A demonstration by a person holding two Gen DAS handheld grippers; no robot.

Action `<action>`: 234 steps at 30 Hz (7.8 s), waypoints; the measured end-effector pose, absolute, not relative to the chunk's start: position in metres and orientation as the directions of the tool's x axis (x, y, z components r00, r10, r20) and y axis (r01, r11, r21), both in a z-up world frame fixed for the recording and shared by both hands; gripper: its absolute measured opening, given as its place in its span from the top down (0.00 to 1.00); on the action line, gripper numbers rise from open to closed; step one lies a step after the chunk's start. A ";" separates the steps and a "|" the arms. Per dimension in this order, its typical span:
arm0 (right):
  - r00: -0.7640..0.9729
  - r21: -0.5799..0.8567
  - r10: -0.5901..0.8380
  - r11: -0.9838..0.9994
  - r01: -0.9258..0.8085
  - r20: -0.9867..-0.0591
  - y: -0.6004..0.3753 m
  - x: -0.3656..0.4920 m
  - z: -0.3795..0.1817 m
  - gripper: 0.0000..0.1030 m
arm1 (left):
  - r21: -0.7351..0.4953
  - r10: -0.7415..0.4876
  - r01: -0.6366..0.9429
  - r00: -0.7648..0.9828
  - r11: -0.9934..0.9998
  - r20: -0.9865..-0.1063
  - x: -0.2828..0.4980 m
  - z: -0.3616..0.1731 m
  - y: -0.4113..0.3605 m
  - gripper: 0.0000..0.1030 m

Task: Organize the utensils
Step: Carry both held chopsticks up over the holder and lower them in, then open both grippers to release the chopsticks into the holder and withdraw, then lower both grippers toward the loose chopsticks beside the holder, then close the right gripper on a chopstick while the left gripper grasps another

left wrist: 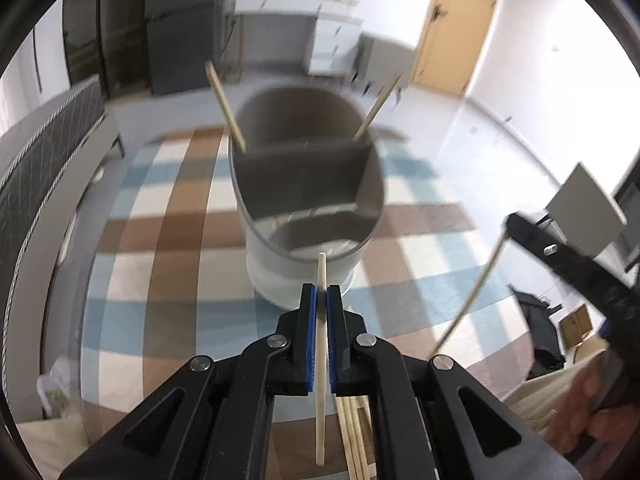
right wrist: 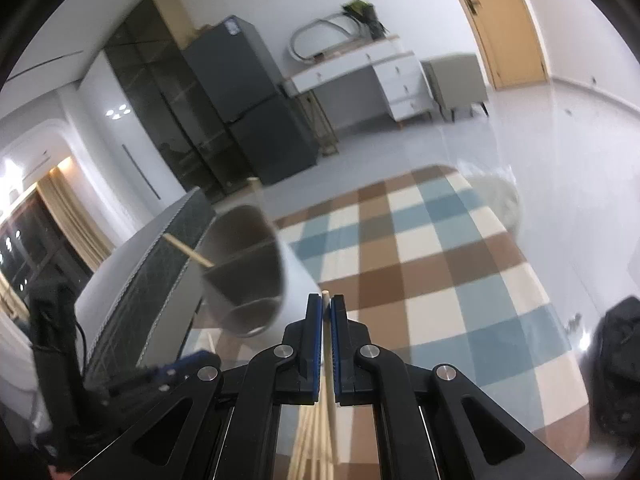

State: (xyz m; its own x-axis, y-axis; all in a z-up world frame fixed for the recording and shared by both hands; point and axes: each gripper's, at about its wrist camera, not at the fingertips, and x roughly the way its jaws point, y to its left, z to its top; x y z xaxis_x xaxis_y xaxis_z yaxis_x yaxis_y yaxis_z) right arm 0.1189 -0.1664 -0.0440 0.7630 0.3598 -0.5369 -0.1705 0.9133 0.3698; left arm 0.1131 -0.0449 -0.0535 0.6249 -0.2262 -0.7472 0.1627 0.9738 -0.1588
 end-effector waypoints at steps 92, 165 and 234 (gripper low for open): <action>0.816 0.268 0.382 0.919 -0.288 -0.433 -0.131 0.199 0.057 0.65 | -0.269 -0.256 0.097 0.707 0.958 -0.659 0.220 0.072 0.042 0.27; 0.404 0.070 0.195 0.950 -0.303 -0.894 -0.096 0.170 -0.153 0.36 | -0.158 -0.062 -0.110 0.597 0.981 -0.800 0.125 -0.084 0.068 0.24; 0.642 0.597 0.459 0.802 -0.001 -0.614 -0.221 0.157 -0.091 0.97 | -0.056 -0.090 0.126 0.280 0.990 -0.956 0.127 -0.162 -0.025 0.24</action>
State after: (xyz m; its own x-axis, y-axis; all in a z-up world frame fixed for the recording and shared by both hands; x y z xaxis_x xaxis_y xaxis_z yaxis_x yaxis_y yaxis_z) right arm 0.1568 -0.2211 -0.0907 0.6420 0.4588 -0.6143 -0.0015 0.8019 0.5974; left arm 0.1267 -0.0249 -0.1624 0.2795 -0.0895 -0.9559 0.1259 0.9905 -0.0559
